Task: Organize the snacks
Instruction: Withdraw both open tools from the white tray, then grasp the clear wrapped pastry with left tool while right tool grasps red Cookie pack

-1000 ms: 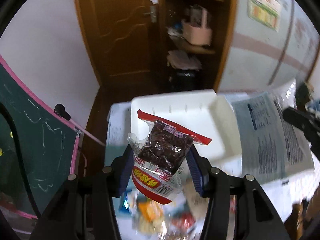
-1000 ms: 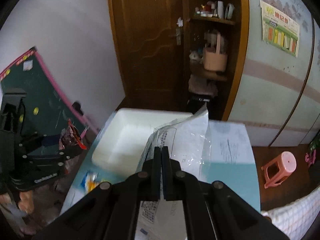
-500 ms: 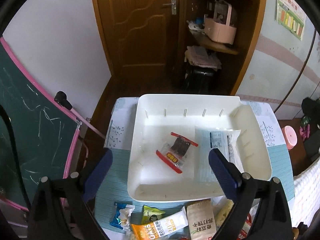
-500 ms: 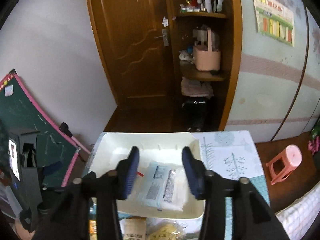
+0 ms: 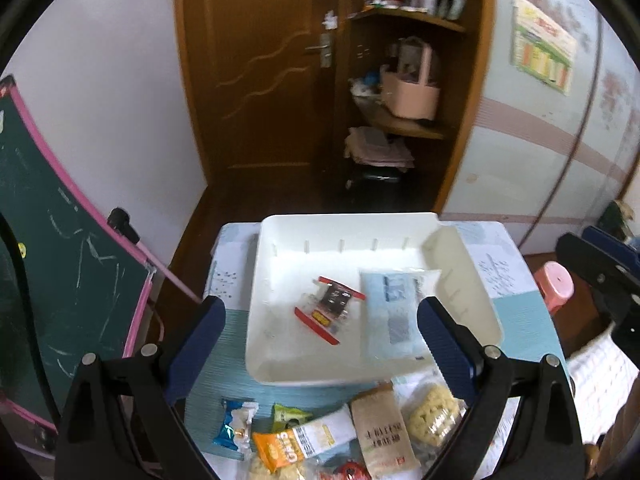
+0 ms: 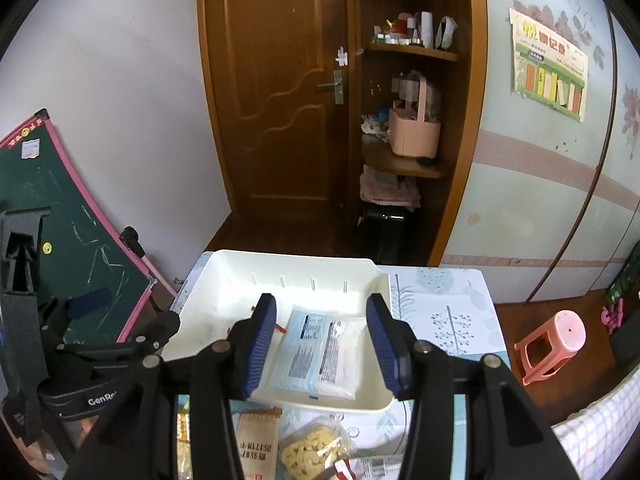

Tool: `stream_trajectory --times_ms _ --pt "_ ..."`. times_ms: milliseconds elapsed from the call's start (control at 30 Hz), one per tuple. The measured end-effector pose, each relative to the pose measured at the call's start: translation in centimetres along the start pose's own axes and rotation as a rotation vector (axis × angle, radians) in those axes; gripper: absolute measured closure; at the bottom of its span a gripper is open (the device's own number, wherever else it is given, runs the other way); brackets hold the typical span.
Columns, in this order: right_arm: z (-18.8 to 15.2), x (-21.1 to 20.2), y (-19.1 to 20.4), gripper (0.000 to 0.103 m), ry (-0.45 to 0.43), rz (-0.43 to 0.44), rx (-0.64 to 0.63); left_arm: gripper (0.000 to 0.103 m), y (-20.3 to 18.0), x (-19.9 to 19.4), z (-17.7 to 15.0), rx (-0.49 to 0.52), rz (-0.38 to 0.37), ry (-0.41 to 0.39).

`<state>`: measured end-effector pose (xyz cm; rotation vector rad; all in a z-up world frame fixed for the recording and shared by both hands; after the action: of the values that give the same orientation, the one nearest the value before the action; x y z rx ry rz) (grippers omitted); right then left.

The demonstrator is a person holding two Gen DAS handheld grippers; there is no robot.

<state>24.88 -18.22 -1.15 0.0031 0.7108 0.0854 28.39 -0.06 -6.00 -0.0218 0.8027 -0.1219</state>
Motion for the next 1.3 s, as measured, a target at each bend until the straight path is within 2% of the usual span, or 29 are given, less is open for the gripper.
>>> stream_trajectory --times_ms 267,600,733,833,1033,1300 --pt "-2.4 -4.9 -0.7 0.055 -0.024 0.012 0.006 0.007 -2.2 -5.2 -2.3 0.025 -0.090 -0.020" --pt "-7.4 -9.8 -2.3 0.054 -0.023 0.004 0.041 0.007 -4.2 -11.6 -5.9 0.118 -0.062 -0.119" --pt "-9.1 -11.6 -2.4 0.054 -0.031 0.008 0.049 0.006 -4.5 -12.9 -7.2 0.120 -0.080 -0.118" --pt "-10.4 -12.6 -2.5 0.042 -0.035 0.016 0.060 0.006 -5.2 -13.1 -9.0 0.148 -0.112 -0.093" --pt "-13.3 -13.2 -2.9 0.040 -0.047 -0.027 0.045 0.006 -7.8 -11.1 -14.5 0.300 -0.134 -0.027" --pt "-18.5 -10.5 -4.8 0.040 0.046 -0.096 0.060 0.006 -11.5 -6.2 -23.9 0.561 -0.274 0.162"
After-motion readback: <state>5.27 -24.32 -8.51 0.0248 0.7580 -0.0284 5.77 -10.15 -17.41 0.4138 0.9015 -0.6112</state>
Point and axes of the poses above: each gripper's, at about its wrist camera, not at the fingertips, and x roughly the way its jaws point, y to its left, z to its top, the point moved 9 cm from there along x, roughly the way its jaws point, and after that the axes turned 3 degrees about -z, right-handed, at the moved point
